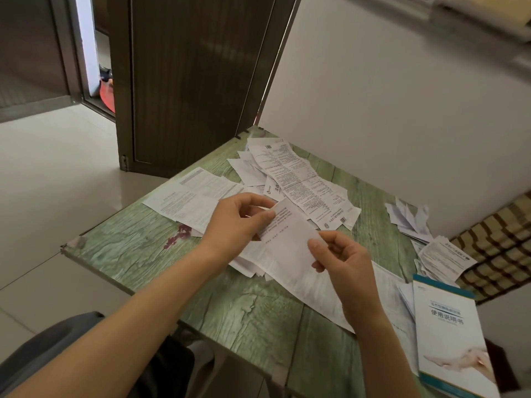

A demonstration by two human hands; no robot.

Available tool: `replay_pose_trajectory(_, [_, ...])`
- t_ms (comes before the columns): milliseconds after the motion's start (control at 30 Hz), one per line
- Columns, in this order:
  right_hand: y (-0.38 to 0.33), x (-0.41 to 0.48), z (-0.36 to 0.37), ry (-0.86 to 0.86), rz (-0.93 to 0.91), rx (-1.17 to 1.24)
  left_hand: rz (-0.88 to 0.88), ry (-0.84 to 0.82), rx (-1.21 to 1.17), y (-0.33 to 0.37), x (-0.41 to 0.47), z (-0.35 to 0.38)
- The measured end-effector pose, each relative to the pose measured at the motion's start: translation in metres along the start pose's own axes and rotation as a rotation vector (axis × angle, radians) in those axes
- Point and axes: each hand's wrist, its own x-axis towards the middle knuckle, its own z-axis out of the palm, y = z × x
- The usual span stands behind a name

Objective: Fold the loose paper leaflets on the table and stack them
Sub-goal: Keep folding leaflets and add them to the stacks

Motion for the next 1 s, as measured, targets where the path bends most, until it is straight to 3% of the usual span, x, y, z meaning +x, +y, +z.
replay_pose_trajectory(300, [0.017, 0.009, 0.004, 0.068, 0.001, 0.152, 0.091, 0.069, 0.25, -0.01, 0.002, 0.005])
replay_pose_trajectory(500, [0.021, 0.004, 0.007, 0.075, -0.016, 0.129, 0.016, 0.011, 0.142, -0.01, 0.004, 0.011])
replay_pose_trajectory(634, [0.022, 0.003, 0.007, 0.069, 0.037, 0.171, 0.058, 0.059, 0.08, -0.007, 0.004, 0.012])
replay_pose_trajectory(734, [0.018, 0.001, 0.009, 0.033, 0.002, 0.151, 0.041, 0.032, 0.04, -0.001, 0.0, 0.014])
replay_pose_trajectory(900, [0.006, 0.001, 0.013, 0.043, 0.019, 0.319, 0.092, -0.051, -0.004, 0.005, -0.005, 0.01])
replay_pose_trajectory(1000, [0.0, 0.005, 0.01, 0.046, 0.018, 0.291, 0.085, -0.018, 0.039, 0.004, -0.006, 0.008])
